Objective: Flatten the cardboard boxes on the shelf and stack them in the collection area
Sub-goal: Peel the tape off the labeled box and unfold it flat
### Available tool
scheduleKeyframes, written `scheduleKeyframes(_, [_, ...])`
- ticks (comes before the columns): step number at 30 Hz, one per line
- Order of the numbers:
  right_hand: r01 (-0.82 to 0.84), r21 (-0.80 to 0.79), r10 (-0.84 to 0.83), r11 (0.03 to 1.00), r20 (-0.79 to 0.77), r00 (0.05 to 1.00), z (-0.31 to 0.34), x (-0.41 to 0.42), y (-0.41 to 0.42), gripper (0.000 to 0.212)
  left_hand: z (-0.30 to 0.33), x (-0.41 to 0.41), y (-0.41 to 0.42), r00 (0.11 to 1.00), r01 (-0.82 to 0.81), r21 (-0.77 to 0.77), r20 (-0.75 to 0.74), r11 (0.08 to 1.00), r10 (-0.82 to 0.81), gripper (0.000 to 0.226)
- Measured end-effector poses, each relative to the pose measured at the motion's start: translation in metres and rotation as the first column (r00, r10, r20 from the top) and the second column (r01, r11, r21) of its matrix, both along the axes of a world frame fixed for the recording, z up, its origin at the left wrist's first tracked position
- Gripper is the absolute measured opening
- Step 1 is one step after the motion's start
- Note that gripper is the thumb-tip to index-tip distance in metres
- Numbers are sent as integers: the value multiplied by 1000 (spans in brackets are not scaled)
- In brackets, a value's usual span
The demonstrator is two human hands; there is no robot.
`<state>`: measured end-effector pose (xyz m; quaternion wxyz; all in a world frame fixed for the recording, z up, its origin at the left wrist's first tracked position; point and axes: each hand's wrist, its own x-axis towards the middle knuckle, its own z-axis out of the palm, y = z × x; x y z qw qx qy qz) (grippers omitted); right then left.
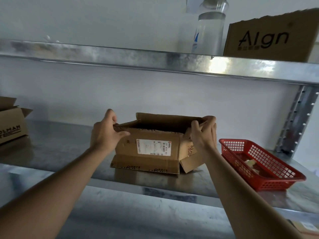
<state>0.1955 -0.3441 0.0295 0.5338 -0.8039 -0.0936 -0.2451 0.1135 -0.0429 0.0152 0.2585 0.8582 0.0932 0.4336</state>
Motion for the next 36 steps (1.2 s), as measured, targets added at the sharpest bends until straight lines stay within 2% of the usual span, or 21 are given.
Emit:
scheduleKeyframes(3, [-31, 92, 31, 995, 4, 1000, -8, -7, -1, 50, 1, 5, 12, 1000, 1, -162, 4, 987, 0, 74])
scheduleKeyframes(6, [-8, 79, 15, 997, -80, 997, -17, -1, -4, 66, 1, 10, 20, 999, 25, -245, -16, 969, -30, 75])
scheduleKeyframes(9, [-14, 69, 30, 998, -237, 971, -29, 11, -8, 52, -2, 13, 24, 999, 6, -267, -42, 964, -18, 63])
scheduleKeyframes(11, [-60, 101, 87, 993, -281, 956, -39, 15, -10, 38, -4, 14, 27, 999, -8, -280, -48, 960, -6, 63])
scheduleKeyframes(14, [-114, 111, 140, 987, -273, 952, -52, 18, -9, 21, -8, 13, 33, 999, 44, -395, 18, 918, -41, 84])
scheduleKeyframes(16, [-102, 122, 133, 987, -281, 951, -54, 18, -8, 19, -13, 14, 33, 995, 96, -510, 56, 855, -78, 102])
scheduleKeyframes(18, [-79, 159, 123, 984, -289, 949, -55, 17, -6, 22, -21, 15, 29, 995, 71, -596, -19, 800, -103, 106])
scheduleKeyframes(20, [-42, 170, 87, 985, -265, 960, -56, 17, -4, 26, -32, 15, 25, 972, 17, -626, -172, 779, -159, 108])
scheduleKeyframes(22, [19, 157, 16, 987, -221, 975, -57, 18, -4, 29, -45, 12, 21, 934, 62, -546, -263, 835, -242, 106])
scheduleKeyframes(24, [72, 138, -46, 988, -184, 982, -56, 19, -6, 37, -52, 9, 20, 910, 155, -345, -314, 926, -269, 95])
scheduleKeyframes(27, [84, -36, -89, 996, -165, 982, -54, 19, -5, 42, -51, 16, 24, 894, 112, -74, -427, 991, -133, 61])
scheduleKeyframes(29, [38, -212, -72, 977, -153, 986, -53, 20, -3, 48, -48, 20, 27, 859, 49, -32, -509, 998, -58, 52])
scheduleKeyframes(31, [-28, -377, -30, 926, -147, 989, -53, 21, -1, 40, -48, 23, 27, 793, 1, -12, -609, 1000, -8, 53])
scheduleKeyframes(33, [-92, -493, -5, 865, -192, 981, -57, 21, 2, 14, -49, 24, 23, 737, -18, 40, -675, 999, 40, 55])
scheduleKeyframes(36, [-163, -660, -45, 733, -286, 957, -75, 21, 4, 18, -55, 23, 13, 662, -1, 164, -740, 987, 123, 61])
